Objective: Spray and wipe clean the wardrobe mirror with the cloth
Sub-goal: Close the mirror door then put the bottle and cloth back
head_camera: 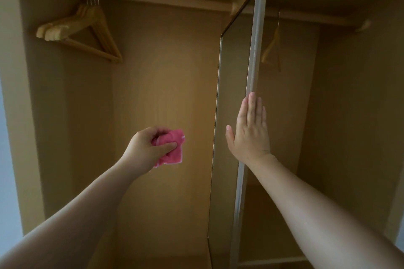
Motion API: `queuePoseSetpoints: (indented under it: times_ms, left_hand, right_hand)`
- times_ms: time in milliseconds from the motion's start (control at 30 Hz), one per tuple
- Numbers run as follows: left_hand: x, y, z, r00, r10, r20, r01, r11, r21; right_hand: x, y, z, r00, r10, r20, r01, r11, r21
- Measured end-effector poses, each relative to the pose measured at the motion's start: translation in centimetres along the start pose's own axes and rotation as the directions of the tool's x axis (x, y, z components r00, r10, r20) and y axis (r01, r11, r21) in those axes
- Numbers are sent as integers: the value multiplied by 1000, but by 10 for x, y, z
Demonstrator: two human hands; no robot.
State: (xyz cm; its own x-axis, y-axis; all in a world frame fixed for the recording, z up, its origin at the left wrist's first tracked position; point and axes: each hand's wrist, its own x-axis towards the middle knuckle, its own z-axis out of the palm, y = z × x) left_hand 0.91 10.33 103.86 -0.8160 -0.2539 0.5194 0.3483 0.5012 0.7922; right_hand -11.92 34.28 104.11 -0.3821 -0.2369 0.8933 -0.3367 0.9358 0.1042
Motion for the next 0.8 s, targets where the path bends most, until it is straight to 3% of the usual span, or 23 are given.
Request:
queuePoseSetpoints:
  times_ms: [800]
  left_hand:
    - [1, -15, 8, 998, -55, 12, 54, 998, 17]
  right_hand:
    - [29, 1, 24, 960, 6, 280, -5, 1000, -6]
